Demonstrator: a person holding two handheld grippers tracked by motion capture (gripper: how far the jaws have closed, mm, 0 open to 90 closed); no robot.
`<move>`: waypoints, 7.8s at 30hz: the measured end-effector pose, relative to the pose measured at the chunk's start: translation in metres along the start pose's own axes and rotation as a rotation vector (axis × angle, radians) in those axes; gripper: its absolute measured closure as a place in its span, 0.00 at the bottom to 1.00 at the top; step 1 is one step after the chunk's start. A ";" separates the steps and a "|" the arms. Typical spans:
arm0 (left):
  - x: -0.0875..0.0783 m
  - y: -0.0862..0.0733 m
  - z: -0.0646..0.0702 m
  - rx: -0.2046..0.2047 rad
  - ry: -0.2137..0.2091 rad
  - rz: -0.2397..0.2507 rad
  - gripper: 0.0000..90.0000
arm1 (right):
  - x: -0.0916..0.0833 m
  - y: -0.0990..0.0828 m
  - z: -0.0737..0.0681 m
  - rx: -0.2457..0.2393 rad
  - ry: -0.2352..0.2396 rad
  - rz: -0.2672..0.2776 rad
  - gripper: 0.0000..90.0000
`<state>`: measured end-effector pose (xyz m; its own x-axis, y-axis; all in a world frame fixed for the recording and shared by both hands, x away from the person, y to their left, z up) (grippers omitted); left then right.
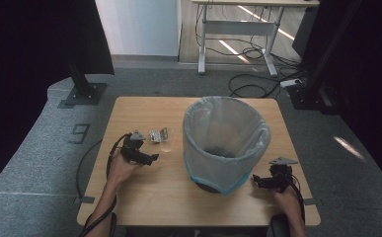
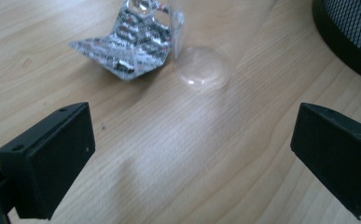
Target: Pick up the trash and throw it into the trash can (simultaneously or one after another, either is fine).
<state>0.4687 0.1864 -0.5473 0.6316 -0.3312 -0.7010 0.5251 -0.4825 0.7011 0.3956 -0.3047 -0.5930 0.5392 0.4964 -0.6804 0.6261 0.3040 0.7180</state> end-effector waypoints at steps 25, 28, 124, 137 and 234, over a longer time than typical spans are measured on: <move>0.039 0.024 0.015 -0.008 -0.047 0.042 0.16 | 0.000 0.000 0.000 0.000 0.001 -0.001 0.00; 0.044 0.026 0.017 -0.008 -0.049 0.041 0.16 | 0.000 0.000 0.000 0.000 0.000 0.000 0.00; -0.057 0.125 -0.002 0.060 -0.090 0.086 0.44 | 0.000 0.000 0.000 -0.001 0.000 -0.001 0.00; -0.088 0.152 -0.001 0.085 -0.107 0.102 0.44 | 0.000 0.000 0.000 -0.001 0.000 -0.001 0.00; -0.113 0.231 0.157 0.470 -0.371 0.030 0.03 | 0.000 0.000 0.000 -0.001 0.000 -0.001 0.00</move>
<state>0.4287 -0.0146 -0.3268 0.3562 -0.5704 -0.7401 0.1482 -0.7476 0.6475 0.3960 -0.3043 -0.5929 0.5386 0.4957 -0.6813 0.6262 0.3055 0.7173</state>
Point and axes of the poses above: each handheld gripper's, and its own axes: x roughly forward along the jaws, y roughly out of its top, z roughly to its right, the point moved 5 cm from there along x, roughly forward along the jaws, and after that the axes turned 12 degrees about y, right-handed, at the moved point
